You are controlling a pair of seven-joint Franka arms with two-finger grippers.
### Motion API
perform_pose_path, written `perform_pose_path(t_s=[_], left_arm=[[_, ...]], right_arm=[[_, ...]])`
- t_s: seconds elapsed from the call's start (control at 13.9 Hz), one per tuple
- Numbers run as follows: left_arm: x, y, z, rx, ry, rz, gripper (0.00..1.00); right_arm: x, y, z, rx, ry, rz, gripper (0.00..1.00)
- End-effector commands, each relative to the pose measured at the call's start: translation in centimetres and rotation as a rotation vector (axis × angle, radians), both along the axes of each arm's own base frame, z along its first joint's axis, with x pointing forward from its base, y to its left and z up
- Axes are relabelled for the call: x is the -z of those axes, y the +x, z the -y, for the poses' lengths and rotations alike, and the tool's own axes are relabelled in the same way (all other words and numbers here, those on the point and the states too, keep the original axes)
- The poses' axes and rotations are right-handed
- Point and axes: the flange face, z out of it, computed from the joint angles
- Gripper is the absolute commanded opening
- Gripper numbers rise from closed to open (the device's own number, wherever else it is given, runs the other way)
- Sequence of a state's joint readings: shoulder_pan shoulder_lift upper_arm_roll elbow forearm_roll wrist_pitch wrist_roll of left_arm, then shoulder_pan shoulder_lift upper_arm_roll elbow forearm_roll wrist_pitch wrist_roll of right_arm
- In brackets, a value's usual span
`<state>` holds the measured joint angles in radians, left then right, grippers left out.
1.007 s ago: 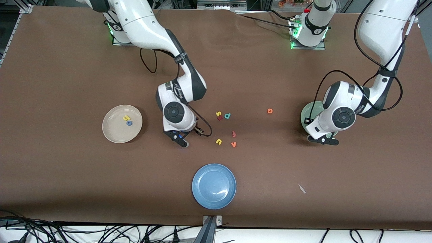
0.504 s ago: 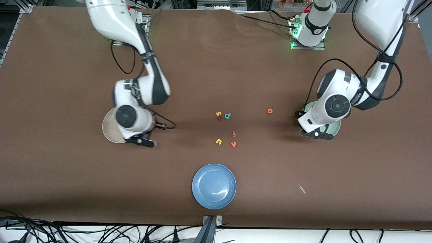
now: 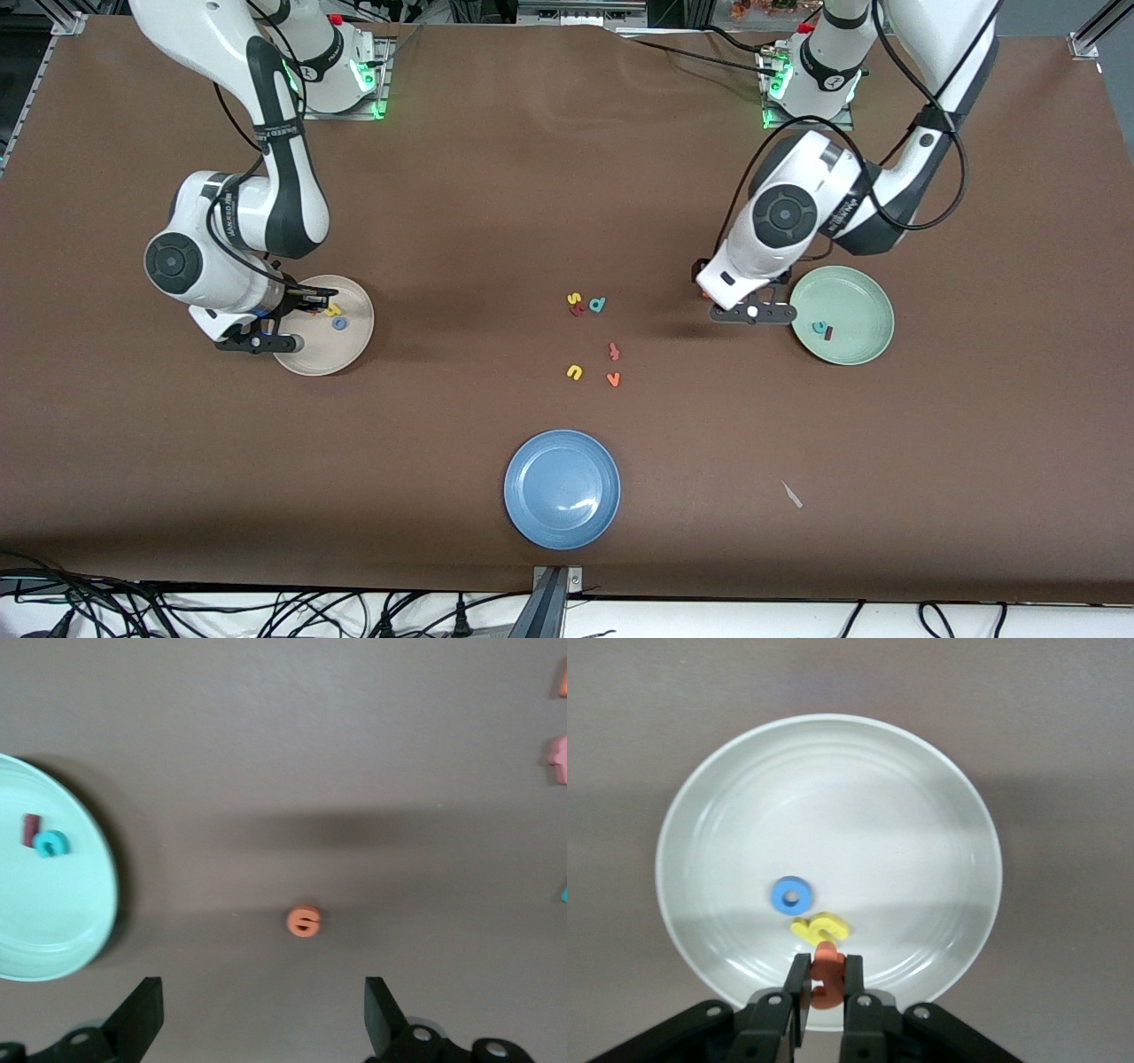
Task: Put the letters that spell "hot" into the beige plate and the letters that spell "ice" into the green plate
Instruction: 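Drop orange letter on beige plate while the left gripper reaches orange 6, then grasp the orange 6 with the left gripper while the right gripper returns to rest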
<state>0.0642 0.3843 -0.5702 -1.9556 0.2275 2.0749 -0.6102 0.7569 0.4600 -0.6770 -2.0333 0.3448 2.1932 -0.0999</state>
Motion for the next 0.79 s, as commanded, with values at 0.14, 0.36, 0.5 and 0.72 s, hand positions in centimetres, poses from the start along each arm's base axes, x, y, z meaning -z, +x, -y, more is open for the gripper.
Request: perform_pose_path(t_s=[0.14,0.36,0.5,0.72], left_arm=[[4.9,-1.9,0.1,0.099,0.001,0.073,0.76],[7.3,-2.4,0.3,0.104,-0.007,0.044,0.57],[8.5,-3.1,0.5,0.106,-0.04,0.057,0.57],[10.0,-3.3,0.0,0.13,-0.041,0.066,0.57]], right_arm=[[-1.3,0.8,-1.4,0.03,0.023,0.002,1.0],[-5.4,2.6,-4.0,0.083,0.034,-0.066,1.0],[-6.9,2.9,-5.3,0.109,0.033,-0.091,1.0],[-9.8,3.5,-6.9,0.141,0.031,-0.113,1.0]])
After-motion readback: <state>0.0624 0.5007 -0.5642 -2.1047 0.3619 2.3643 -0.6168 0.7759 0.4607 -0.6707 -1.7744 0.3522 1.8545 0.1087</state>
